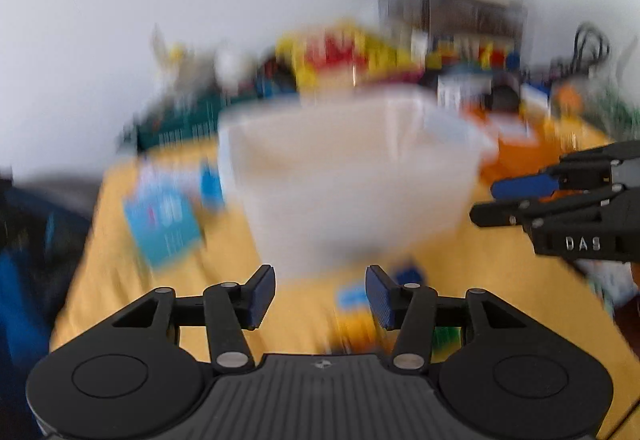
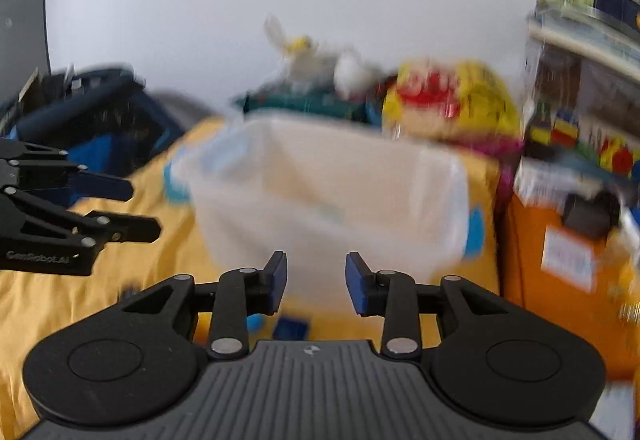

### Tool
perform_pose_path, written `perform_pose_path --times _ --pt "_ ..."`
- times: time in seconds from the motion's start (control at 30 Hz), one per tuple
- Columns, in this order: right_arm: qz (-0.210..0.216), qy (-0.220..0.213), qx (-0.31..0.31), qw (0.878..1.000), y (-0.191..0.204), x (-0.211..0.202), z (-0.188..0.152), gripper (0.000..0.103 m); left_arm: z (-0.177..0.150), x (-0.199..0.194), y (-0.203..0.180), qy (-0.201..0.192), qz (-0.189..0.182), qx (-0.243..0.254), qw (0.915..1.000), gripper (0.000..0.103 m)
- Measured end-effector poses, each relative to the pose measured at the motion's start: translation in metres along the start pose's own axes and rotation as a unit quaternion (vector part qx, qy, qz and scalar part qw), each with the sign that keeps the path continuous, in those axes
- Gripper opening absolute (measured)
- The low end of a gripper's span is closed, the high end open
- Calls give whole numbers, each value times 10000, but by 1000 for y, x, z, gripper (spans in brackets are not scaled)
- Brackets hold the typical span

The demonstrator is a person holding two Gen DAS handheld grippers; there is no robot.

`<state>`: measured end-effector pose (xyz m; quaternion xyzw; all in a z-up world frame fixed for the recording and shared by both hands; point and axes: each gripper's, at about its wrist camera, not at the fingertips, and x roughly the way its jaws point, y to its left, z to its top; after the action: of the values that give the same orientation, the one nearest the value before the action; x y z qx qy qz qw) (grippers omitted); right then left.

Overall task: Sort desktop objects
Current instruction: 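Move both open grippers back over the toy pile, then grasp the red-green car with the right gripper while the left grasps the white race car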

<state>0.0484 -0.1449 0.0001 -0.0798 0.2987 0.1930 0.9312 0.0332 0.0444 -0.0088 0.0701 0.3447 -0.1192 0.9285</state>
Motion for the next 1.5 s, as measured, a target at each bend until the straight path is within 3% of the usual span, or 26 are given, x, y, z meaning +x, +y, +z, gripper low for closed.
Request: perform_pose_path --times 0.1,0.17,0.3,0.43,0.6,0.7,0.8,0.97,1.03,1.07,1.27,1.37,1.5 --pt "144 527 259 9982 3 14 -32 36 -26 11 -15 397 -192 -63 9990 54" --pt "181 815 412 9957 6 22 -49 36 -33 24 -26 638 -3 76 9979 54" --pt "250 994 607 9929 8 20 -64 37 -34 48 -37 782 114 262 9965 54" --pt "279 1036 557 9927 14 14 -70 39 -38 57 -37 884 327 188 9954 39" --pt "316 950 427 9941 21 6 -72 40 -47 54 -20 1145 372 -116 9927 31" --pt "384 923 335 9944 27 9 -70 40 -55 47 -9 1128 132 -455 9925 17" --pt "457 933 280 9942 33 14 -68 40 -58 48 -8 1165 179 -255 9927 17" --pt "633 841 79 9944 49 18 -59 41 -57 64 -4 1204 300 -96 9922 28" --pt "672 834 21 9942 55 20 -57 41 -56 70 -4 1282 274 -27 9914 27" --pt "698 840 17 9940 58 21 -57 41 -57 72 -3 1258 274 -20 9917 22" --pt "661 820 -54 9944 62 18 -57 41 -62 26 11 1043 -393 -725 9911 19" --pt "780 715 -208 9942 65 21 -51 42 -71 -12 21 881 -258 -819 9924 19" --pt "1469 705 166 9865 78 43 -30 42 -88 -38 44 925 86 -1077 9898 19"
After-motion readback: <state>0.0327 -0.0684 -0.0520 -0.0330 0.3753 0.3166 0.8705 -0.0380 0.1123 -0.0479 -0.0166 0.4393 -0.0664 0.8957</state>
